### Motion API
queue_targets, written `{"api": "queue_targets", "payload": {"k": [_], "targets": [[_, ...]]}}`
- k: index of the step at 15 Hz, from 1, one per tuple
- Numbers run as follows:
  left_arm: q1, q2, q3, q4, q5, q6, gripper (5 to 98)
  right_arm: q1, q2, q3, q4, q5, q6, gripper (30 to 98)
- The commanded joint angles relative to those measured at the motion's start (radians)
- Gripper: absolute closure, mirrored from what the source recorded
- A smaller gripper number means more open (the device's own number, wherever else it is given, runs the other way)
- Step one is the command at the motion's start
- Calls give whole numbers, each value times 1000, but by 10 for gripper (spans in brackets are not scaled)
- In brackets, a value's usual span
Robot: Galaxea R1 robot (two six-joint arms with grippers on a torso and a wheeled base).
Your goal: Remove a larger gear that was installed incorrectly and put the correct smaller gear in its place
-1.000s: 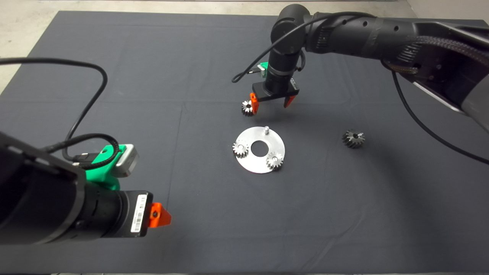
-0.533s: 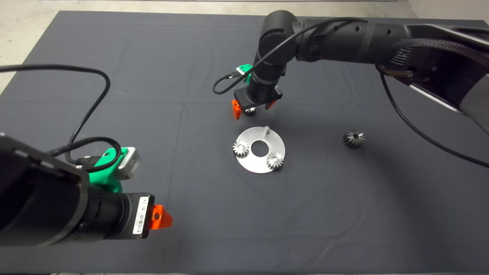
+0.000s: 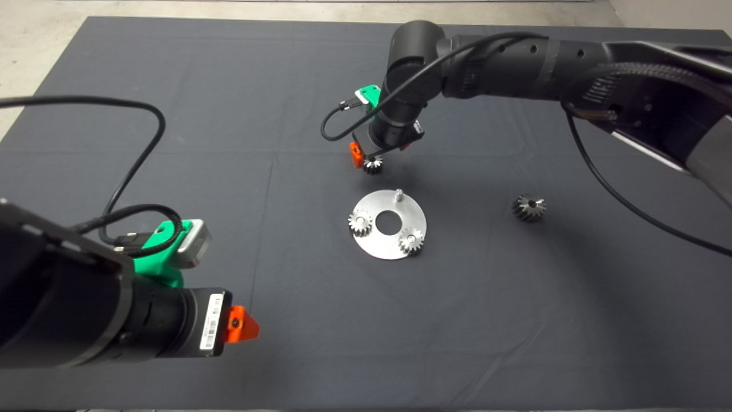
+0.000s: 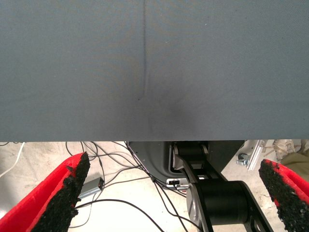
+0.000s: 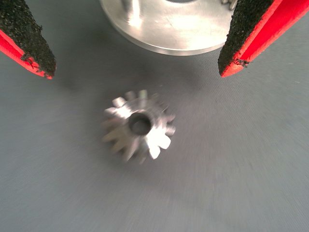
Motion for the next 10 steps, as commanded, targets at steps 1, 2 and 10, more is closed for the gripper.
{"api": "queue_targets", "payload": {"k": [1,2,10], "targets": [[-3,-3,0,10,62,-2,144,18,4,1,-45,7,4,395],[-4,-3,0,10,62,-2,144,17,4,2,-68,7,6,395],[7,-3,0,24,62,-2,144,-20,5,-9,-179,42,-2,395]]}}
